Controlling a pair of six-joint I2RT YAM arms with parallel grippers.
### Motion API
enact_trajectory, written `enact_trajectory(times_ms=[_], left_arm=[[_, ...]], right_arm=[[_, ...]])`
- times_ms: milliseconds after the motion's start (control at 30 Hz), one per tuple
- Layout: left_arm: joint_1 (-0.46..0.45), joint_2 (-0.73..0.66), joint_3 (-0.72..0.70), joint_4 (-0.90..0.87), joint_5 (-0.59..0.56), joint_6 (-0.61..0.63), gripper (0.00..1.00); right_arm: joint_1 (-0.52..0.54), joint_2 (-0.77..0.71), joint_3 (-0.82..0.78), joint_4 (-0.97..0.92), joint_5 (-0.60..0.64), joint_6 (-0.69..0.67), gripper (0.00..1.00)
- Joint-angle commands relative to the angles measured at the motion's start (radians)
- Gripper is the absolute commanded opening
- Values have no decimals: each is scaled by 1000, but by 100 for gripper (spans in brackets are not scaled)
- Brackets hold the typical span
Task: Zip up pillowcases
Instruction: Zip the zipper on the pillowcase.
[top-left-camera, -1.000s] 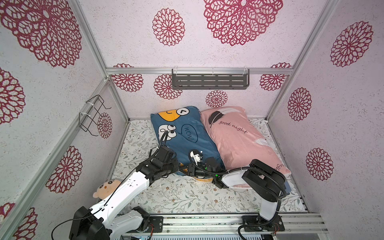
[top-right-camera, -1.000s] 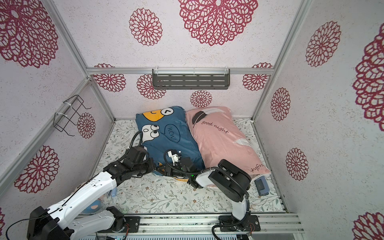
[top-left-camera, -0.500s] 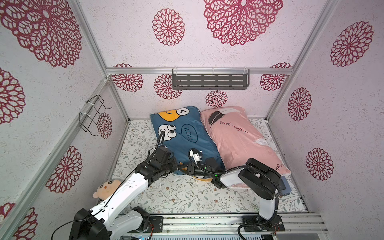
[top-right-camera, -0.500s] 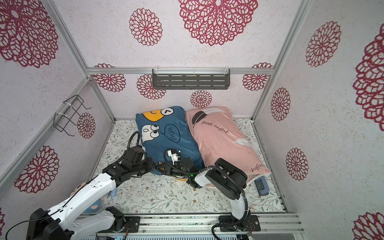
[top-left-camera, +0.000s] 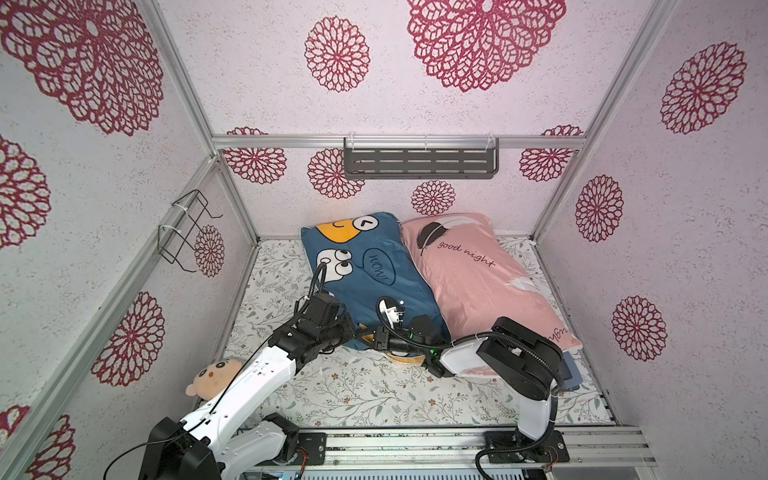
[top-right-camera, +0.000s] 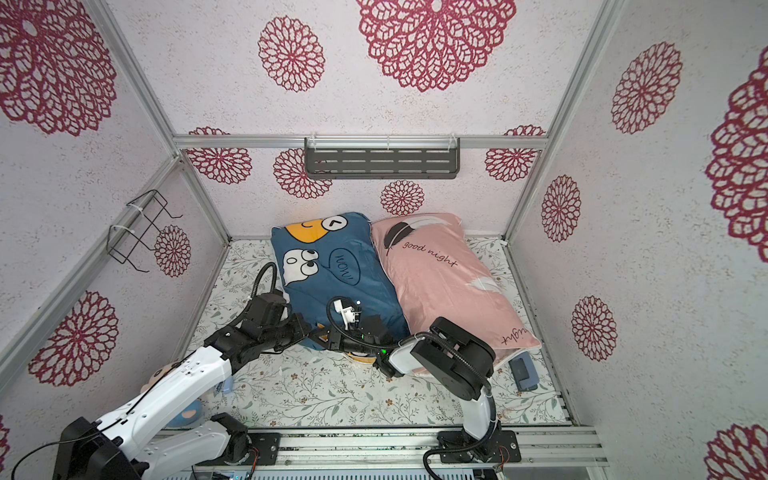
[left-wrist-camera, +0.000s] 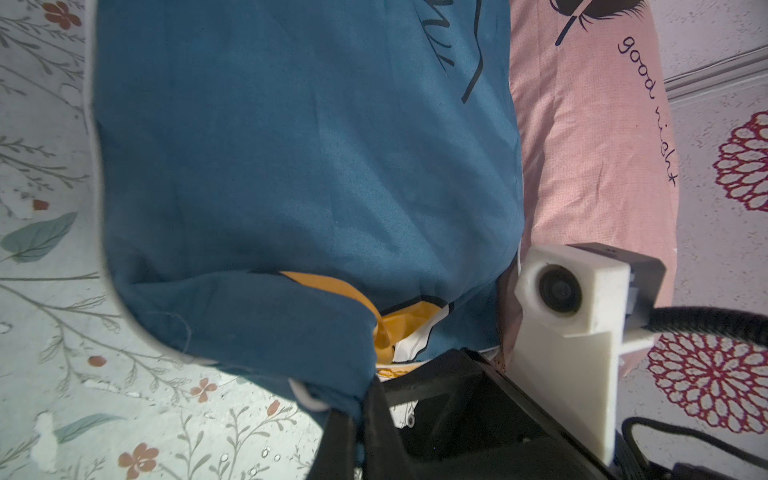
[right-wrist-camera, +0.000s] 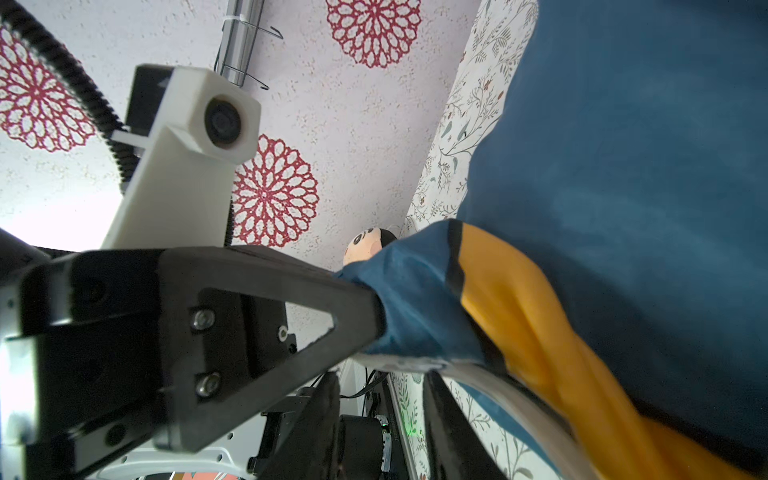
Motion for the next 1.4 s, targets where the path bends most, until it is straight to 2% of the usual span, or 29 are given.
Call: enact_trajectory(times_ms=[0,300,1367], left_arm=[[2,-17,0,14,18,-14,0],[2,-22,13,9,31,-19,0],[2,-36,1,-9,22,-7,0]], right_arm=[[2,-47,3,22,15,-19,36],[-5,-42,8,-26,34,-36,36],[-14,-53,-14,-40,42,-46,8]])
